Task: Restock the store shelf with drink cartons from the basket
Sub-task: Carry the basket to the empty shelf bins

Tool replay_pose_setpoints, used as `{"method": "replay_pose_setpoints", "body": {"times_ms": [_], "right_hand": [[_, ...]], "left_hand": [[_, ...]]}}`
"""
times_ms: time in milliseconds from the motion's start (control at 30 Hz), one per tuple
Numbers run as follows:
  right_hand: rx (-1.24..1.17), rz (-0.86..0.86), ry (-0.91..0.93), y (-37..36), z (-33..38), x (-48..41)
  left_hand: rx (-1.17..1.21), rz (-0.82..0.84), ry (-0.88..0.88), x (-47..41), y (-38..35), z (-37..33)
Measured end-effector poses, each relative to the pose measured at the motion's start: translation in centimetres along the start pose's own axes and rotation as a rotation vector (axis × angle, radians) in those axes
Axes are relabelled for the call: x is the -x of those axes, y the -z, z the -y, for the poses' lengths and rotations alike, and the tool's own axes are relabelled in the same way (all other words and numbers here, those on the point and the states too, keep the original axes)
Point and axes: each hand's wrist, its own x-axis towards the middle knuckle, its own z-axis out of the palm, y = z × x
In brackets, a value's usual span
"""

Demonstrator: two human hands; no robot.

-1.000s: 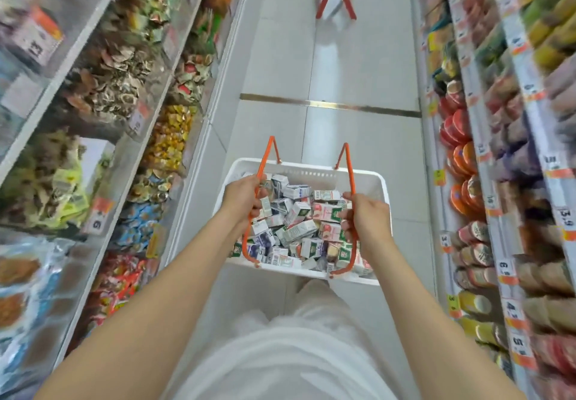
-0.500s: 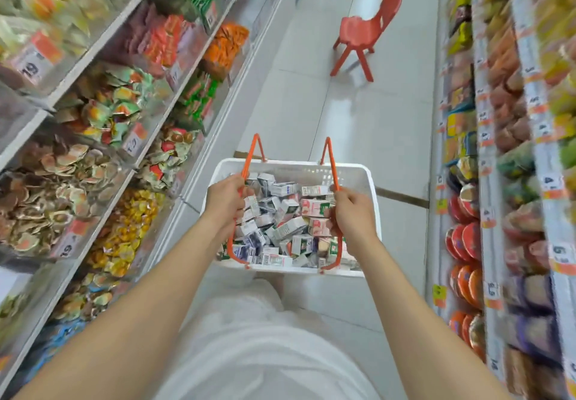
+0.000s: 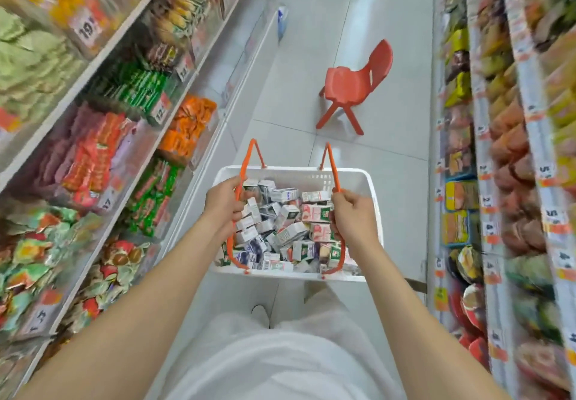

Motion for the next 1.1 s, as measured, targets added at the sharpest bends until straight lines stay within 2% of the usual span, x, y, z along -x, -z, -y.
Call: {"method": "replay_pose_setpoints", "body": {"times_ms": [133, 267, 533, 633, 833, 1100], "right_hand": [[0.125, 0.101, 0.052, 0.5, 6.9, -13.6], [0.308, 0.229, 0.109, 0.2, 14.5, -25.1], [0.477, 0.376, 0.239, -4.4, 29.2, -44.4], [0.478, 0.404, 0.26, -7.3, 33.1, -52.0], [0.676, 0.481, 0.256, -13.7, 36.4, -66.3], [0.915, 0.668, 0.296, -21.1, 37.4, -83.4]], "left_hand": [[-0.032, -0.039, -0.064, -8.1, -8.1, -8.1], [-0.028, -0.154, -0.062, -15.3, -14.0, -14.7], [0.182, -0.252, -0.062, -29.7, -20.2, -23.7], [0.278, -0.241, -0.045, -36.6, -22.0, -26.4], [0.318, -0.26, 0.15, -48.3, -24.8, -29.8], [0.391, -0.357, 0.269, -62.4, -29.1, -31.0]]}}
